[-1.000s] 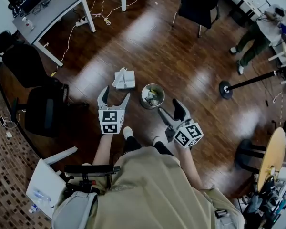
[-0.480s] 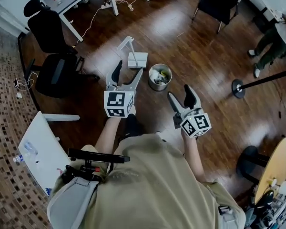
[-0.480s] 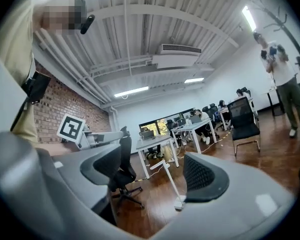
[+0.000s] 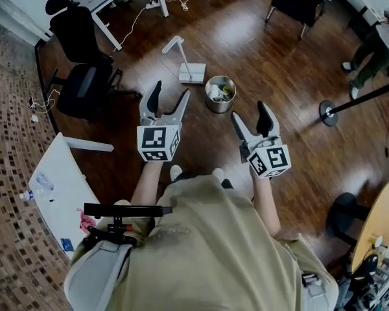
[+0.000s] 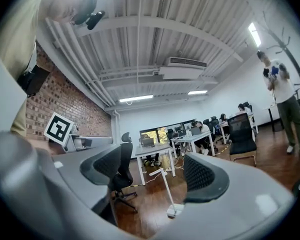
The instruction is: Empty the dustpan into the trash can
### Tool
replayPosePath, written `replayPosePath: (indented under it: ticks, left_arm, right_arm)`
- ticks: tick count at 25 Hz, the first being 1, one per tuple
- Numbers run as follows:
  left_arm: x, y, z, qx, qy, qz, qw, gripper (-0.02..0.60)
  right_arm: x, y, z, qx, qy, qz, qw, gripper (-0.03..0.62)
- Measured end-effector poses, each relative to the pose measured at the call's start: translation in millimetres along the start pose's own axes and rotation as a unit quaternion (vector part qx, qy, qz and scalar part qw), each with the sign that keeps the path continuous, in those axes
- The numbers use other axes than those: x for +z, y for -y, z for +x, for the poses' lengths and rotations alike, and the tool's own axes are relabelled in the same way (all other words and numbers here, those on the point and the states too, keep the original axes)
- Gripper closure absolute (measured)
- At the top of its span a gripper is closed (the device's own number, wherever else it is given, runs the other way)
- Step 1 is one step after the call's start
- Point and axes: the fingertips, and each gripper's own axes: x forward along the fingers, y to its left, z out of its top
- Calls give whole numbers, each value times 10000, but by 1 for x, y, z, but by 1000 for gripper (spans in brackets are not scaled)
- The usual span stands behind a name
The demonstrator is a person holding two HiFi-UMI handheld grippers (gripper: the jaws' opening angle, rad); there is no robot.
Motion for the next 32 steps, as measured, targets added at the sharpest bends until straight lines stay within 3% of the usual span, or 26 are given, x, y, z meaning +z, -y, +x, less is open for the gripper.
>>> replayPosePath:
  ticks: [10, 13, 16, 32]
  left_arm:
    - [-3, -5, -17, -159, 112, -41, 9998, 289]
    - [6, -11, -29, -129, 420, 189, 9989, 333]
    - [9, -15, -31, -152, 506, 358, 9980, 333]
    - [-1, -28, -32, -320, 463, 71, 9984, 331]
  right_arm:
    - [19, -40, 19, -69, 231, -477, 9986, 214]
    - [18, -51, 24, -161, 259, -630, 9975, 212]
    - [21, -55, 29, -255, 309, -736, 9965, 209]
    - [22, -73, 33, -414, 217, -827, 9955, 207]
